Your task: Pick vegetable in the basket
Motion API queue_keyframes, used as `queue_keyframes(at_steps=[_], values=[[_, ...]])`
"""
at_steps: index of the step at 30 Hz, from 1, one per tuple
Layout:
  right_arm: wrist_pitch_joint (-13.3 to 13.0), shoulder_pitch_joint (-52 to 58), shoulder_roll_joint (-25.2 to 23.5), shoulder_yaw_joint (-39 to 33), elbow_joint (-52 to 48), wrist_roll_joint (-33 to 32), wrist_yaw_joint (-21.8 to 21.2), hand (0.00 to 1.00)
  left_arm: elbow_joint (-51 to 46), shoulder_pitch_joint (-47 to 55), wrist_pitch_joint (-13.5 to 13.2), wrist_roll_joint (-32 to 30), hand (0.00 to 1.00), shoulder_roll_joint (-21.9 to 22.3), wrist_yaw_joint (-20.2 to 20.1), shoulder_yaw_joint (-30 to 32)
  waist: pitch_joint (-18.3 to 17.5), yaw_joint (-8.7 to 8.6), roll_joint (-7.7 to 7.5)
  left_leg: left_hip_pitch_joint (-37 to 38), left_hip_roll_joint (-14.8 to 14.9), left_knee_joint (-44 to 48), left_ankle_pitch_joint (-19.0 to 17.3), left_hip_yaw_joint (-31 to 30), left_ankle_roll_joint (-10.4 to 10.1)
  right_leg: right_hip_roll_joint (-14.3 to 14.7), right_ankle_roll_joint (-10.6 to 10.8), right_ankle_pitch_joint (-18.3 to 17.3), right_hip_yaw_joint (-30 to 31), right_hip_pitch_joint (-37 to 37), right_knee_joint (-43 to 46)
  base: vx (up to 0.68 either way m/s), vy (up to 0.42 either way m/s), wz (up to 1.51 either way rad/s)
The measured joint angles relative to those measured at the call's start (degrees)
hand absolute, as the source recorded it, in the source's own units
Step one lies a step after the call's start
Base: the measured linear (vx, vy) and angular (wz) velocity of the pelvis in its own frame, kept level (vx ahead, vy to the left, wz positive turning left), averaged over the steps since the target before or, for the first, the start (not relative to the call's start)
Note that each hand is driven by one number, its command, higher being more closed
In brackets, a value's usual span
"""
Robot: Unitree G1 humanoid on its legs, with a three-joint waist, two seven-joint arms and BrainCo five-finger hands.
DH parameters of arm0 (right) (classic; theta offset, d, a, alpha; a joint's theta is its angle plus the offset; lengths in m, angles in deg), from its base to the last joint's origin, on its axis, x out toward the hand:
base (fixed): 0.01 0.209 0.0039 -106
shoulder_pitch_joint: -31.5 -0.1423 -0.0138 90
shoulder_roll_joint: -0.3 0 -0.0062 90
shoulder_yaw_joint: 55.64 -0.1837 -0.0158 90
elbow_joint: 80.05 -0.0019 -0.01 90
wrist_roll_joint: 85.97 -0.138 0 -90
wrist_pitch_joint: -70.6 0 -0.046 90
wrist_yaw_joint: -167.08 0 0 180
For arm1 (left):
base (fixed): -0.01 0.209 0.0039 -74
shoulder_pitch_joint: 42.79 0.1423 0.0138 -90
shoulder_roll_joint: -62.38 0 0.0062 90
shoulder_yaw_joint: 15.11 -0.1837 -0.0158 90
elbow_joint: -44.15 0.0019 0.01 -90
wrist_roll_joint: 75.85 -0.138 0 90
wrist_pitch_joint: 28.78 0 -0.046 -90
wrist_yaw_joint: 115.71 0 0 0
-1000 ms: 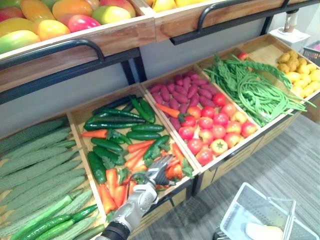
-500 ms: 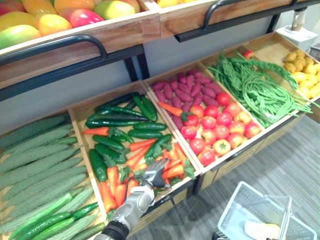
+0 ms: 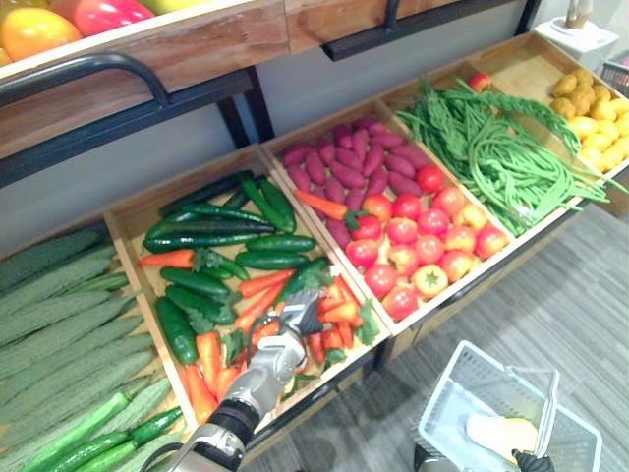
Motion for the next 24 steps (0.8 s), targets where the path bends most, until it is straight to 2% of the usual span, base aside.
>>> queue_keyframes(at_steps=[1,2,9,13,17,24], values=[[0.0,0.1,0.0,0.0,0.0,0.0,0.0,1.0,0.2,0.2,-0.1,0.0,1.0,0.7,0.0,0.0,0.6,0.0,-0.73,0.2,0.0,0.0,-0.1,0.2,-0.1,0.0,0.1,0.0,0.2,0.0,0.0,0.0,0.019,-0.09],[0.0,0.0,0.0,0.0,0.0,0.0,0.0,1.0,0.3,0.2,-0.1,0.0,1.0,1.1,-0.2,-0.1,0.6,-0.02,-0.14,0.4,-0.1,0.0,-0.1,0.5,-0.2,0.0,0.1,0.0,0.1,0.2,0.0,-0.01,0.018,-0.07],[0.0,0.0,0.0,0.0,0.0,0.0,0.1,1.0,0.3,0.3,0.0,0.0,1.0,1.0,-0.6,-1.6,0.8,-0.02,-0.27,0.8,-0.2,0.0,-0.2,0.8,-0.2,-0.2,0.1,0.0,-0.1,0.7,0.0,0.0,0.0,0.0],[0.0,0.1,0.0,0.0,0.0,0.0,0.1,1.0,0.0,0.7,0.0,0.0,1.0,1.0,-2.2,-1.7,0.8,-0.07,-0.27,1.9,-0.2,0.0,-0.2,0.6,-0.2,-0.2,0.1,0.0,-0.5,2.0,-0.1,-0.01,0.002,0.01],[0.1,0.4,0.0,-0.1,0.0,0.2,0.1,1.0,-2.9,3.1,-0.1,0.0,1.0,0.9,-2.6,-1.7,0.9,-0.07,-0.25,2.3,-0.1,0.0,-0.2,-0.7,-0.2,-0.3,0.1,0.0,-1.8,3.0,-0.2,-0.02,0.005,0.13],[0.1,0.7,0.0,-0.9,0.3,0.3,0.1,1.0,-10.2,5.3,-0.2,0.1,1.0,-2.3,-3.3,-0.6,0.9,0.63,-0.32,2.0,0.0,0.0,-0.1,-2.4,-0.1,-0.5,0.1,0.0,-3.2,4.0,-0.1,-0.04,0.005,0.12]])
